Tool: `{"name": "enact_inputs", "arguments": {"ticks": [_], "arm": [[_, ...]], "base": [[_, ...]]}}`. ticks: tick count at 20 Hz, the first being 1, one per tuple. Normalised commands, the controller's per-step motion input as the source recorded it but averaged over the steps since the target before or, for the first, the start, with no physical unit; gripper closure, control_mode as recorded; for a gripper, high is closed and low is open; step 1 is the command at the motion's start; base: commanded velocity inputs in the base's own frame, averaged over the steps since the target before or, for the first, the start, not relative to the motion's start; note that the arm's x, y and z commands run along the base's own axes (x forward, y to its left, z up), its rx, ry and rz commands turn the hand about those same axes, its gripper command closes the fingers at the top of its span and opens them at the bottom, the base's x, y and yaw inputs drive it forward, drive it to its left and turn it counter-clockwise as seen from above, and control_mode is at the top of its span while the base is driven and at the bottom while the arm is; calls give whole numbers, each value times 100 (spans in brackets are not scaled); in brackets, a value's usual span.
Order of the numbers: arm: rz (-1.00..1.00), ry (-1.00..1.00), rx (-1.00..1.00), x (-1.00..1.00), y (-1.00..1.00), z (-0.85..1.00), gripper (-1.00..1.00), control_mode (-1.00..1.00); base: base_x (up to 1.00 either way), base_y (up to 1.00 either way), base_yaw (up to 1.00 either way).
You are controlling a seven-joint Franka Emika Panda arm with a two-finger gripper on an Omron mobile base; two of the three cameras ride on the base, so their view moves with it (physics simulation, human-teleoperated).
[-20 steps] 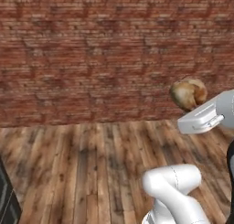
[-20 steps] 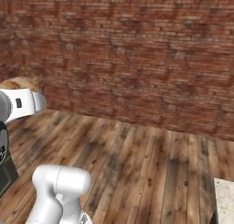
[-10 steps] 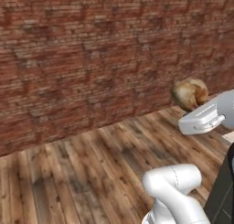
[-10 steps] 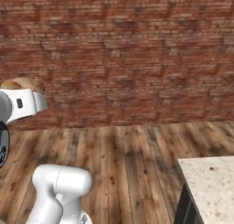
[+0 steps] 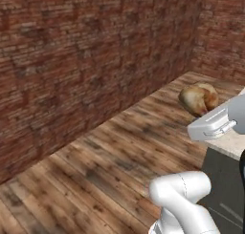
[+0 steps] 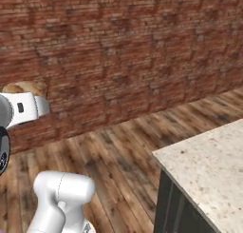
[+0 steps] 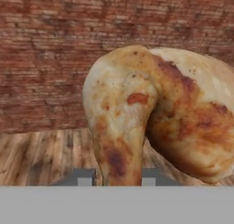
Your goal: Gather the avocado and squash from the fridge and place them on a tray on the dining counter. Then gather the chicken drumsticks from the fridge and place them on the other tray.
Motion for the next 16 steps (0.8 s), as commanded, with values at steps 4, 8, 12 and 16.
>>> {"name": "enact_inputs", "arguments": {"ticks": [4, 8, 12, 16], "arm": [[0, 0, 0, 0, 0, 0, 100, 100], [0, 0, 0, 0, 0, 0, 100, 100], [0, 0, 0, 0, 0, 0, 100, 100], [0, 0, 0, 0, 0, 0, 100, 100]], "base": [[44, 34, -61], [45, 34, -61], [47, 37, -60], [52, 42, -57]]}}
